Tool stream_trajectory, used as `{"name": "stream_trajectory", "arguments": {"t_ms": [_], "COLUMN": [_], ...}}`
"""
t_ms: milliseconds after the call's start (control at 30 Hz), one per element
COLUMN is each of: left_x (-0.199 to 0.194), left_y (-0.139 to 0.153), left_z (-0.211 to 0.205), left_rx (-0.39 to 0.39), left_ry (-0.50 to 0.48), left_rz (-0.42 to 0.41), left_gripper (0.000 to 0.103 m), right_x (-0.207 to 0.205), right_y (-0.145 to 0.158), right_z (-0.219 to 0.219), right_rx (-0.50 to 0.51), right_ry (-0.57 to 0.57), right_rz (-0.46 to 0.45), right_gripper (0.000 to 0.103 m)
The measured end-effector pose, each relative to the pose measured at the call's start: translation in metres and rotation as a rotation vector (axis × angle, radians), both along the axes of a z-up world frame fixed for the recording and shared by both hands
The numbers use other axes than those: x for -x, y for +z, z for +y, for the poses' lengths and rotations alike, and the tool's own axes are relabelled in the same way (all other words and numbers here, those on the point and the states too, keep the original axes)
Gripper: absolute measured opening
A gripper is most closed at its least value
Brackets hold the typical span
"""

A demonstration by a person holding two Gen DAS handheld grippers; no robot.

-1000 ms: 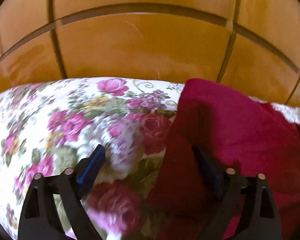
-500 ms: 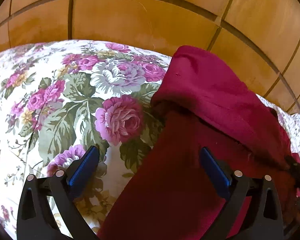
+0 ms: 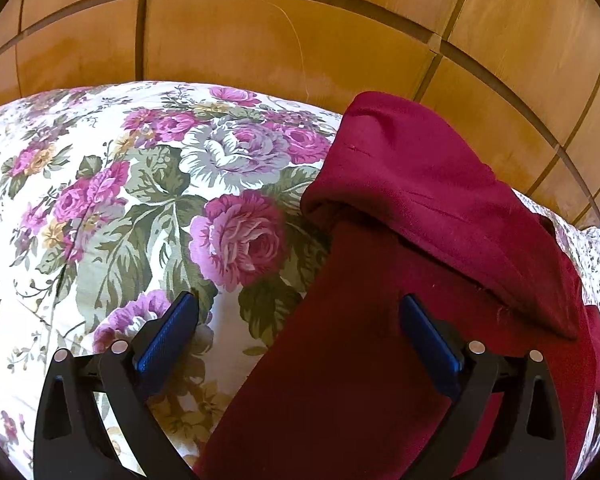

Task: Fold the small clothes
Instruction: 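Grasp the sleeve with the right gripper and fold it over the body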

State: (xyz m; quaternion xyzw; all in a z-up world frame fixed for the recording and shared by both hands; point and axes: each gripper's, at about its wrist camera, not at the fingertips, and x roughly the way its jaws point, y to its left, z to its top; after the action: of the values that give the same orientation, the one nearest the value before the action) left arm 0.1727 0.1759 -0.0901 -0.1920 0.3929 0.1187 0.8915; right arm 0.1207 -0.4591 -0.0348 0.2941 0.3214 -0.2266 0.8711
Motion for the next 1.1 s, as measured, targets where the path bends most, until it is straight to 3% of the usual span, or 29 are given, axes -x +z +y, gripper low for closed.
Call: {"name": "stream_trajectory", "arguments": {"t_ms": [100,200,300,400,467,533,667,1100], "left_x": [0.0,0.0,0.0,0.0,0.0,0.0,0.0,0.001], "left_y": [0.0,0.0,0.0,0.0,0.0,0.0,0.0,0.001], "left_z": [0.0,0.0,0.0,0.0,0.0,0.0,0.0,-0.001], "left_rx": [0.0,0.0,0.0,0.001,0.002,0.002,0.002,0.006], "left_ry": [0.0,0.0,0.0,0.0,0.0,0.0,0.0,0.003], "left_rz": [0.0,0.0,0.0,-0.001,-0.003,-0.004,-0.004,-0.009], "left_gripper": [0.099,0.099,0.099,0.099,0.099,0.099,0.099,0.099], "right_x": [0.016,0.017,0.007,-0.006,-0.015,-0.024,-0.04,-0.069], "right_y": [-0.008,-0.009,-0.002,0.003,0.004,0.004,0.014,0.063], "right_z": [-0.042,-0.064,-0.061,-0.056,-0.051,-0.044,-0.023,0.085], "right_rx": [-0.072,-0.126,-0.052,0.009,0.05,0.106,0.196,0.404], "right_ry": [-0.11,-0.118,-0.104,-0.099,-0.072,-0.037,0.021,0.259], "right_rz": [0.0,-0.027,0.003,0.033,0.06,0.084,0.087,-0.026], "right_gripper": [0.059,0.057,0.058,0.045,0.029,0.019,0.009,0.008]}}
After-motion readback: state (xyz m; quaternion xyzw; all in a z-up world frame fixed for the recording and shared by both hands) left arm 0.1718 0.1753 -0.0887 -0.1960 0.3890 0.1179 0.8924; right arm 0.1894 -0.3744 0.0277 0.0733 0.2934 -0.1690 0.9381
